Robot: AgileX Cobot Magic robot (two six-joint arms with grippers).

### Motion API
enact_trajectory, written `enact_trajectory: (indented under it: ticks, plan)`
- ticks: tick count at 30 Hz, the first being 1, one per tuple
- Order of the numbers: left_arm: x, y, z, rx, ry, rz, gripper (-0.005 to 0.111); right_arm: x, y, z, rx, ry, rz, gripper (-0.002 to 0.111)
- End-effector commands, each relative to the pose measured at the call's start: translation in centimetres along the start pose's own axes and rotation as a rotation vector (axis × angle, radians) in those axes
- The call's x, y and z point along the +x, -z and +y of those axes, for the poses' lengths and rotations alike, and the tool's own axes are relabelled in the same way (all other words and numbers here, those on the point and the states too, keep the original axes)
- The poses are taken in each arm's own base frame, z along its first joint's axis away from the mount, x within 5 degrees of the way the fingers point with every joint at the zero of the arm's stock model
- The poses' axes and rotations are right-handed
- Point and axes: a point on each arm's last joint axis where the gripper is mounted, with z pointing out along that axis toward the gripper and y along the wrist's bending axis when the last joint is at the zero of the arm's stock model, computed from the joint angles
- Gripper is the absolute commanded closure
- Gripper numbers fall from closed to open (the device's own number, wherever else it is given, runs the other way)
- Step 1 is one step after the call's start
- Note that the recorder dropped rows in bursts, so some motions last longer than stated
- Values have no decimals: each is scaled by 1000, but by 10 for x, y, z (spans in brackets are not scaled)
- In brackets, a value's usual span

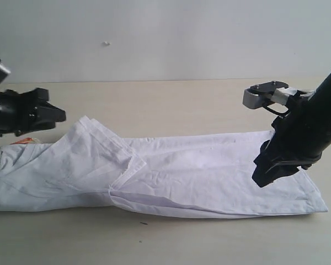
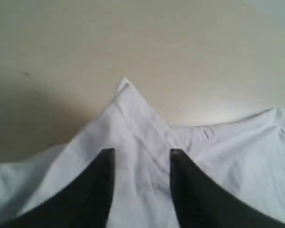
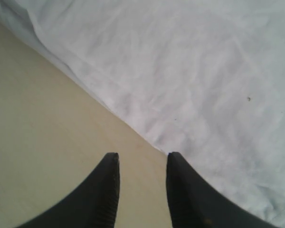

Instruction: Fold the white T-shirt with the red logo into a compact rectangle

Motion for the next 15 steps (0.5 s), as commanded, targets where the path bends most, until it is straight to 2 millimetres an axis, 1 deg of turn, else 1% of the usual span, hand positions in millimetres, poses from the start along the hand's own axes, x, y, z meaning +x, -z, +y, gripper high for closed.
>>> enact_trajectory:
  ticks: [1, 3, 6, 11, 15]
  plan:
    - [-11, 35, 25, -71, 108, -41, 42, 0, 2, 2, -10, -2, -13, 75]
    - [-10, 48, 40, -100, 185, -26, 32, 0, 2, 3, -12, -4, -14, 75]
    - [-6, 61, 57, -167, 221, 11, 25, 0, 2, 3, -12, -4, -14, 75]
    - [-4, 67, 65, -205, 201, 26, 23, 0, 2, 3, -19, -13, -13, 75]
    - [2, 70, 74, -300, 163, 84, 23, -1, 3, 4, -31, -25, -22, 75]
